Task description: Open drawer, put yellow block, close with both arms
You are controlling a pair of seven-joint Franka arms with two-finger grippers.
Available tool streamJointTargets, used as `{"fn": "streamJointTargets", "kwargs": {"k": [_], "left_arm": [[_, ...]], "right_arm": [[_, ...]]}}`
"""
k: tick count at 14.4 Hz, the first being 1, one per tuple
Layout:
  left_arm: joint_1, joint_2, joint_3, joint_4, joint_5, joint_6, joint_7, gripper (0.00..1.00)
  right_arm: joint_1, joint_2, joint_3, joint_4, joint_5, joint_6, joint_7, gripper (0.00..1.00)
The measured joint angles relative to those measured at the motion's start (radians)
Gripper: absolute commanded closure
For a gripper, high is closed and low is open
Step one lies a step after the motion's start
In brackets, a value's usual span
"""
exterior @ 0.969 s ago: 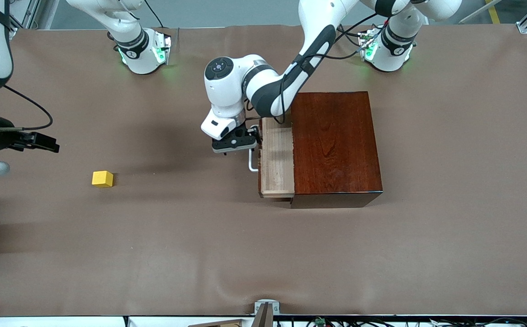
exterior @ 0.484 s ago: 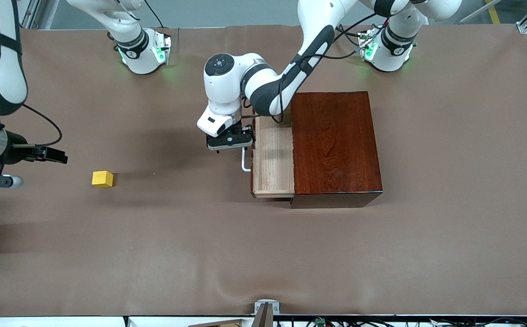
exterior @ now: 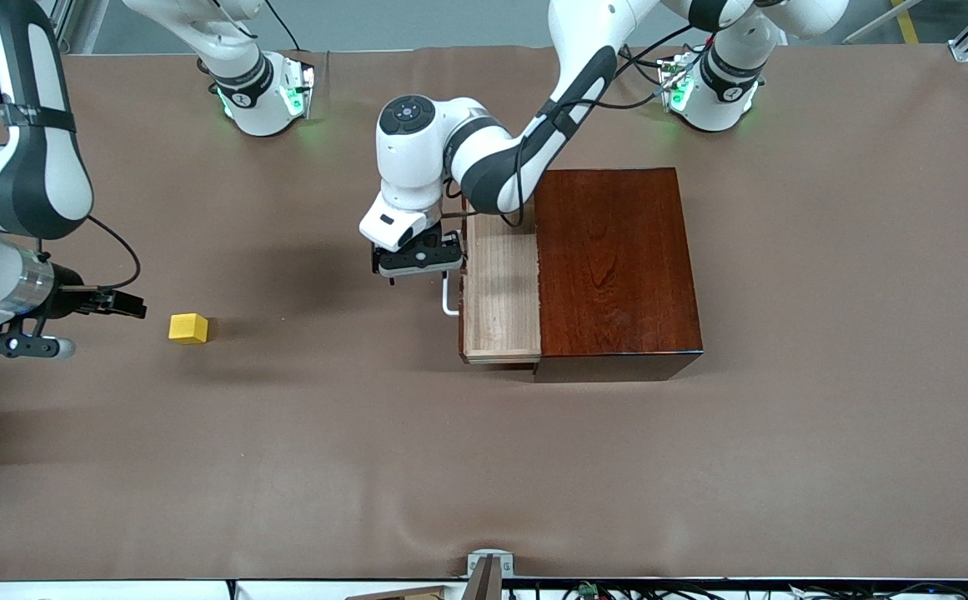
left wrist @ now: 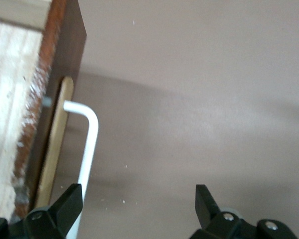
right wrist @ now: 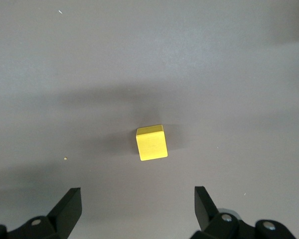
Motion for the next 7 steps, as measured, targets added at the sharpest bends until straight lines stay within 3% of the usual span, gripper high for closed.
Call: {"fn": "streamJointTargets", "kwargs": {"k": [3,7], "left_arm": [[0.006,-0.045,0.041,0.022,0.0,-0.058,0.015,0.0],[0.066,-0.204,0.067,0.024,0.0,-0.217,0.184,0.0]], "right_arm": [[0.0,0.017,0.0,-0.002,0.0,0.012,0.0,0.0],[0.0,0.046,0.0,-0.003,0.0,0.023,0.0,0.0]]}}
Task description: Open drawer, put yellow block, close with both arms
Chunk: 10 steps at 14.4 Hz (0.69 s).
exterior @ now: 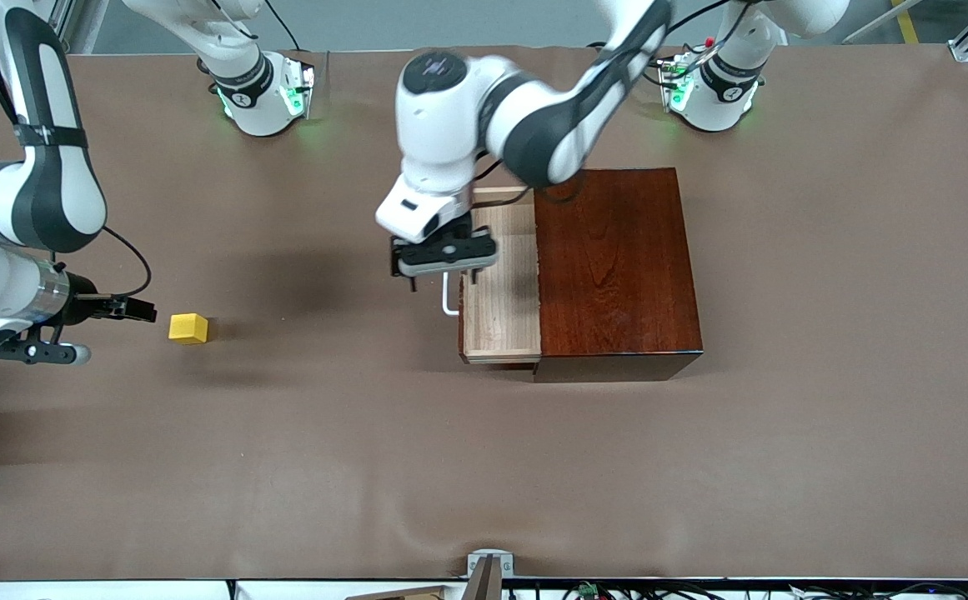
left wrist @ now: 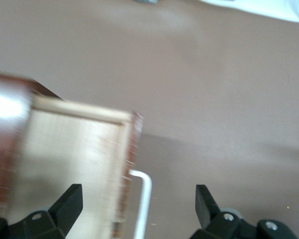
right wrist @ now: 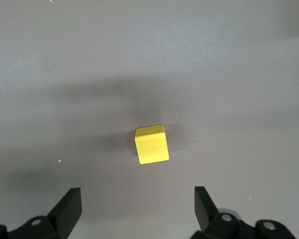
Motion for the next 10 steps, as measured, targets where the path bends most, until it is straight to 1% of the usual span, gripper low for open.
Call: {"fn": "streamJointTargets", "kwargs": {"k": [3,6,8,10], "left_arm": [[0.061,-0.094,0.0,-0.011,0.0,-0.131,0.053,0.0],[0.092,-0.163,0.0,-0.022,0.0,-0.263,0.059,0.0],[0.114,-0.205,0.001,-0.027,0.0,-0.324,0.068,0.0],[0.141,-0.246,0.001,-0.036,0.0,-0.357,0.101,0.0]], "right_arm": [[-0.002,0.018,0.0,-0.012,0.0,0.03,0.0,0.0],[-0.004,0.025,0.0,-0.075,0.0,0.121,0.0,0.0],[-0.004,0.029,0.0,-0.121,0.0,0.18,0.0,0.0],[-0.005,0.038,0.0,-0.167,0.0,0.254,0.0,0.0]]}}
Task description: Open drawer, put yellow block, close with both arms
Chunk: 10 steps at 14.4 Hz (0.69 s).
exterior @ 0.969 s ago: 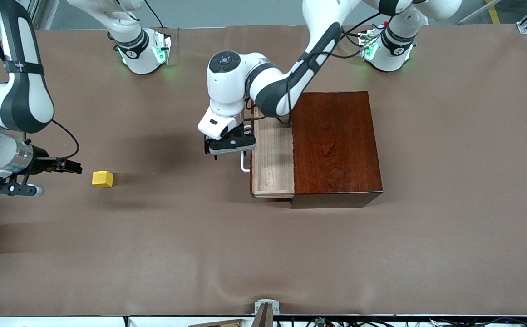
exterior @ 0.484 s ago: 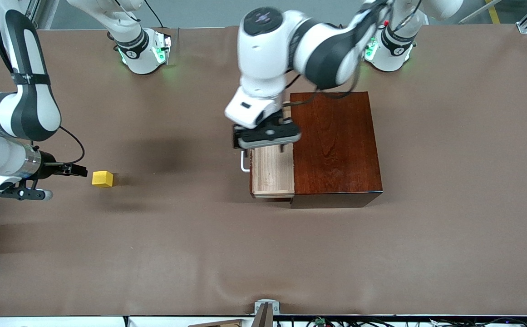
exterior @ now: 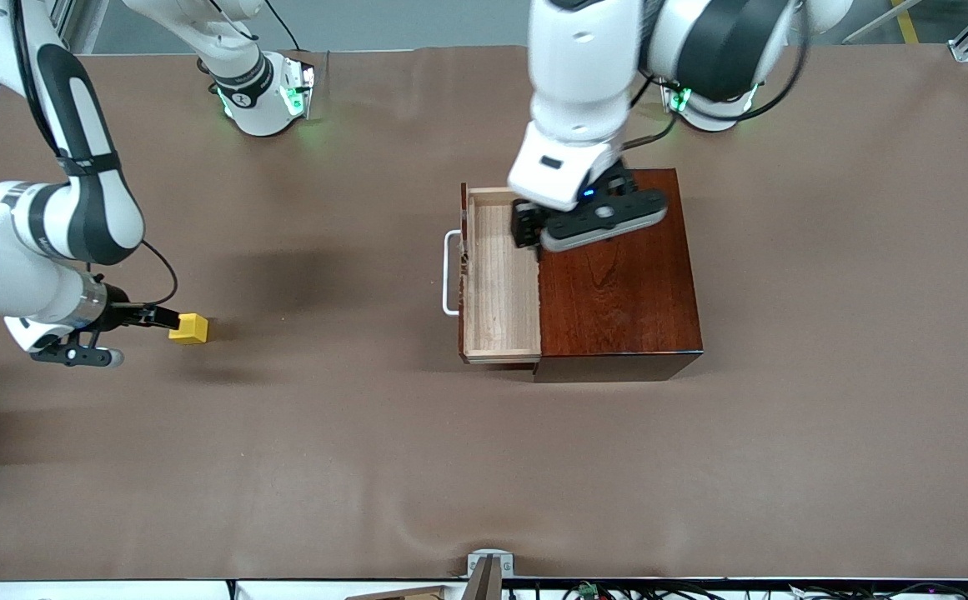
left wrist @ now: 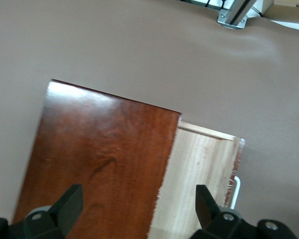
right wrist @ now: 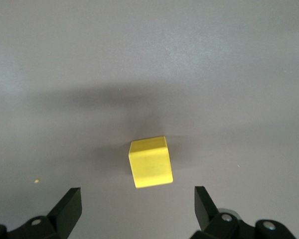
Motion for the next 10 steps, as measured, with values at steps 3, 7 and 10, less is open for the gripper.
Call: {"fn": "streamJointTargets", "kwargs": {"k": [3,7,10], "left_arm": [[0.046,-0.075,0.001,-0.058,0.0,-0.012,0.077,0.0],[0.12,-0.2,0.002,-0.183,0.0,-0.016,0.187,0.0],[0.192,-0.273,0.002,-0.255,0.0,-0.016,0.277,0.0]], "right_arm": [[0.0,0.032,0.001,-0.037,-0.013,0.082,-0.003,0.0],[0.0,0.077,0.001,-0.038,-0.069,0.127,-0.003,0.0],[-0.002,0.104,0.0,-0.039,-0.074,0.146,-0.003,0.0]]}}
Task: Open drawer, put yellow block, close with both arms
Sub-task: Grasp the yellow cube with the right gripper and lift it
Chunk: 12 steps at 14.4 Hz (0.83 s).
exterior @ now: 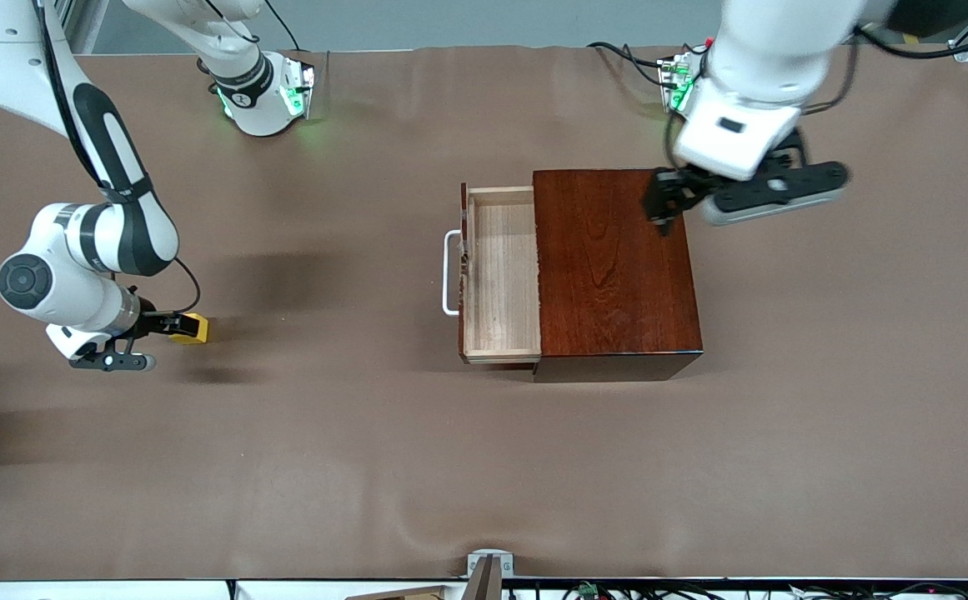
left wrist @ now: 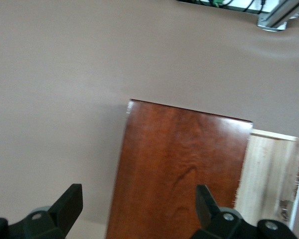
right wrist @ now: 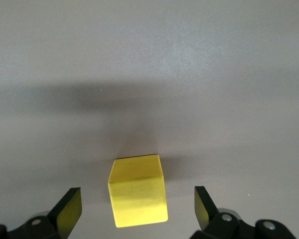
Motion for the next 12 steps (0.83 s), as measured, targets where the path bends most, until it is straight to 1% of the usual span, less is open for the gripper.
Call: {"fn": "streamJointTargets", "kwargs": {"k": [5,6,7,8,10,12], "left_arm": [[0.089,-0.068,0.001,-0.088,0.0,0.0,0.103,0.0],[0.101,-0.082,0.0,-0.107,0.0,0.0,0.114,0.0],[0.113,-0.096,0.0,-0.126,0.0,0.0,0.129,0.0],[0.128,-0.111,0.0,-0.143,0.0,0.0,0.156,0.0],[0.165,-0.139,0.0,-0.172,0.0,0.0,0.224,0.0],[0.2,-0.167,0.0,-0.202,0.0,0.0,0.282,0.0]], "right_arm": [[-0.011,0.037,-0.001,-0.001,-0.001,0.019,0.0,0.01],[-0.016,0.044,-0.001,-0.001,-0.001,0.026,0.0,0.05],[-0.022,0.048,-0.001,-0.001,-0.001,0.03,-0.001,0.1],[-0.026,0.051,-0.001,-0.001,-0.001,0.032,-0.002,0.19],[-0.025,0.054,0.001,-0.002,-0.001,0.031,-0.002,0.31],[-0.001,0.06,0.0,-0.004,0.0,0.029,0.002,0.32]]}}
